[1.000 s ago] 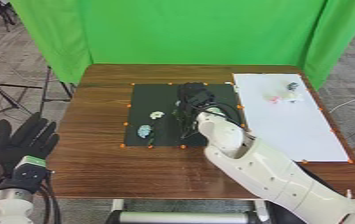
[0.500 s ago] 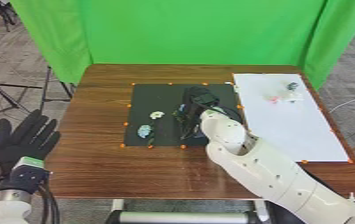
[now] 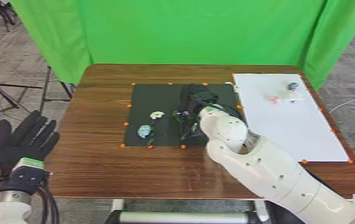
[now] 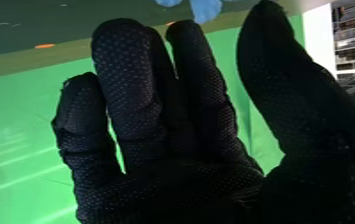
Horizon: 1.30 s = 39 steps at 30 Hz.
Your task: Arrange flowers
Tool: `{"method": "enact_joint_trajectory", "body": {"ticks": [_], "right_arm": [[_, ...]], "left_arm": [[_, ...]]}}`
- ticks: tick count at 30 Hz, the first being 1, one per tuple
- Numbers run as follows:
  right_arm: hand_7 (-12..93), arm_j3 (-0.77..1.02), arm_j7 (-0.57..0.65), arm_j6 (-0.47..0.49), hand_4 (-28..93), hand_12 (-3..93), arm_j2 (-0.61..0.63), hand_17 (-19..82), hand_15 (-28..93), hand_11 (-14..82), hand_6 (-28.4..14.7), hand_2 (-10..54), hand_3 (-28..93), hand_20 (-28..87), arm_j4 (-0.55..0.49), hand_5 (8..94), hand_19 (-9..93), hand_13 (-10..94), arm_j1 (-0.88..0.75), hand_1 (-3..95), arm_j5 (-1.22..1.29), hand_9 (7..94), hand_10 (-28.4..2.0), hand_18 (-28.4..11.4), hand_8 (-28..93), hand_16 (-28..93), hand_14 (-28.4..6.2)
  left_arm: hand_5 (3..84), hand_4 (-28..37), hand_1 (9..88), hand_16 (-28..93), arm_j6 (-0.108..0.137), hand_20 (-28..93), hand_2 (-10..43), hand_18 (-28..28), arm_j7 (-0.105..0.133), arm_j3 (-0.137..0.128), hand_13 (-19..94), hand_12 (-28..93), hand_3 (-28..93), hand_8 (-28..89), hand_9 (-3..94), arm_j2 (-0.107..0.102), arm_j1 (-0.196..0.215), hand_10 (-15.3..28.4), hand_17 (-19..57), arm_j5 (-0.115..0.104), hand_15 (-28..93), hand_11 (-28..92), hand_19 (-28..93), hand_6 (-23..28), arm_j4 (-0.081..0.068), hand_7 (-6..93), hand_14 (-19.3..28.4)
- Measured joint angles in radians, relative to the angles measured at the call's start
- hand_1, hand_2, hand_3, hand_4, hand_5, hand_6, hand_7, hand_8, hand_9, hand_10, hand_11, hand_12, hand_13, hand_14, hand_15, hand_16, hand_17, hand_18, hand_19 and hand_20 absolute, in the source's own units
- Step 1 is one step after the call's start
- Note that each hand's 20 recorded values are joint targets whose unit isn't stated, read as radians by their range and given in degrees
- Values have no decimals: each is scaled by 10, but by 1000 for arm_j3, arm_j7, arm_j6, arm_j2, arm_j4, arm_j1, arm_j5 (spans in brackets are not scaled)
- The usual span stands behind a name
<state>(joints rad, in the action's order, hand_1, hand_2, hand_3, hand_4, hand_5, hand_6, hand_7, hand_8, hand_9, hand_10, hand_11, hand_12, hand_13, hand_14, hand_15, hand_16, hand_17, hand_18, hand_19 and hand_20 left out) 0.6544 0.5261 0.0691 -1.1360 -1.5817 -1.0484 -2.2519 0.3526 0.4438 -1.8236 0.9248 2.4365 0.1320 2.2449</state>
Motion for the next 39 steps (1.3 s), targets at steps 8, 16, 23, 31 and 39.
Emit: {"method": "enact_joint_trajectory", "body": {"ticks": [8,16,23,31,39], "right_arm": [[170,54,13,-9,-283,134,60,354,570,114,-49,-95,756,385,-102,576,860,668,-35,354,17,560,-152,-246,-123,241,-120],[131,230,117,27,-282,111,208,365,653,101,-72,-95,760,365,-134,506,884,676,-87,354,26,488,-164,-252,-108,234,-125],[128,312,197,115,-282,104,335,366,660,100,-73,-95,768,355,-73,497,891,676,-111,370,32,467,-161,-251,-107,229,-125],[137,329,199,126,-281,86,344,367,657,106,-63,-95,785,340,-15,478,888,672,-125,421,23,432,-147,-246,-117,223,-122],[147,323,195,180,-282,78,322,364,654,121,-58,-95,787,336,39,467,882,670,-115,443,38,421,-139,-240,-123,221,-116]], "left_arm": [[356,-283,238,-85,0,72,82,112,13,-1,210,89,711,-110,303,6,6,130,-56,1,345,209,244,69,1,180,135],[357,-283,235,-85,2,72,85,112,22,-1,210,89,712,-111,303,11,16,130,-56,1,344,209,244,66,1,181,136],[363,-283,235,-84,7,73,87,112,23,-14,212,89,715,-111,305,12,34,131,-56,2,345,212,244,70,1,182,137],[364,-283,240,-86,11,72,87,114,14,-13,213,87,714,-111,304,14,33,132,-58,4,349,213,248,73,1,181,139],[367,-283,244,-85,17,72,89,115,11,-13,227,87,711,-111,311,17,34,133,-59,7,366,216,254,74,1,181,139]]}}
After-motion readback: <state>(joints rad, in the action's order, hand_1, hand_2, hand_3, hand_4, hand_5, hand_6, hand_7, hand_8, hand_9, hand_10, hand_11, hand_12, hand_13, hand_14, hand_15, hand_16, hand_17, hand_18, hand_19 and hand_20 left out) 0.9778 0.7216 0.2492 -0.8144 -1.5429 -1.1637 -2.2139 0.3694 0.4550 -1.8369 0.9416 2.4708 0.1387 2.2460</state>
